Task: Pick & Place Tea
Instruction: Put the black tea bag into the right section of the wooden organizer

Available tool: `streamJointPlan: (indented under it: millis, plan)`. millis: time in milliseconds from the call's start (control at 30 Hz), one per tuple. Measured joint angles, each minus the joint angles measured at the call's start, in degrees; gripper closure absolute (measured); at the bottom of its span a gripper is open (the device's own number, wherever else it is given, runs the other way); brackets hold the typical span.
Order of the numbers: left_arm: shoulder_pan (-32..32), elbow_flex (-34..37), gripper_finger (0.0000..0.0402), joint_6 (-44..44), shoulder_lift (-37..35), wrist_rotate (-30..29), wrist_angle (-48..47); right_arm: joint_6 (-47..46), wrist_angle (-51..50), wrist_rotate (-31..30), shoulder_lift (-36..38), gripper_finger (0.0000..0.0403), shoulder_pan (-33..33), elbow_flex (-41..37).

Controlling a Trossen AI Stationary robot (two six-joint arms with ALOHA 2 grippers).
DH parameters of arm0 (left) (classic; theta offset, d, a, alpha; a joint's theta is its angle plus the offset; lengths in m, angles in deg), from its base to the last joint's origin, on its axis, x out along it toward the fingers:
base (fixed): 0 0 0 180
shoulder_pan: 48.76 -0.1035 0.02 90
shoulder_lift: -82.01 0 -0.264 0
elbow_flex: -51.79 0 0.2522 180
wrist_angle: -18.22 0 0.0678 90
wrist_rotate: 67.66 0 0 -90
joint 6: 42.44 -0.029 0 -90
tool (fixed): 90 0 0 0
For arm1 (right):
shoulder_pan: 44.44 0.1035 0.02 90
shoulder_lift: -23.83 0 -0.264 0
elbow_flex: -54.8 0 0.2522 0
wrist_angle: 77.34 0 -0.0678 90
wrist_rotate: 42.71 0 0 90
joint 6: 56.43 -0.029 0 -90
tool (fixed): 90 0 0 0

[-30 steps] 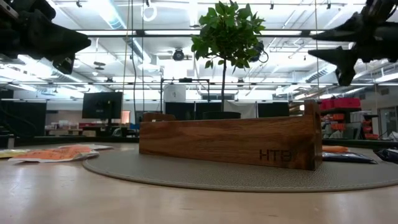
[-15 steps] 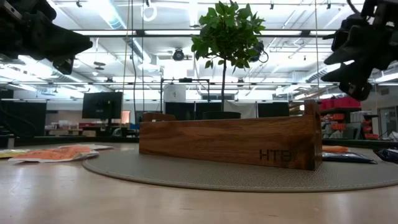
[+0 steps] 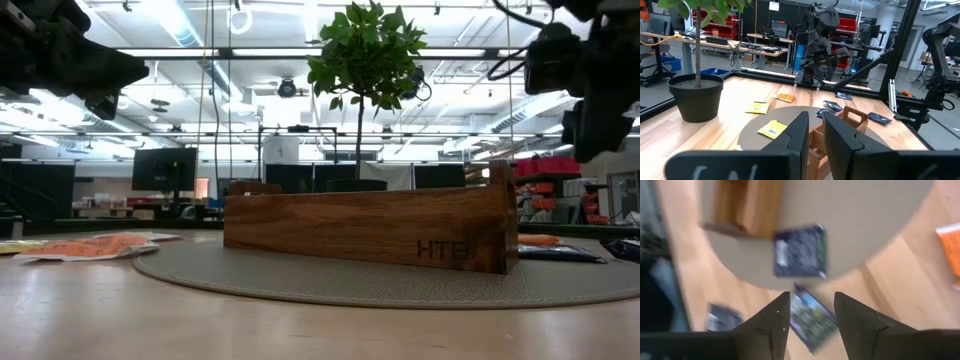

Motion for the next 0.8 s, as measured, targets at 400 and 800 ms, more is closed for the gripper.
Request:
streamJointPlan:
  millis: [400, 800]
  plan:
    - [0.0, 0.0, 0.0344, 0.4, 0.0, 0.0, 0.0, 11.4, -3.1, -0.6, -16.0, 0.024, 5.9, 2.7]
    - [0.0, 0.0, 0.0344, 0.5, 0.0, 0.0, -0.2, 16.1, -2.1, -5.2, -24.8, 0.024, 11.9, 2.7]
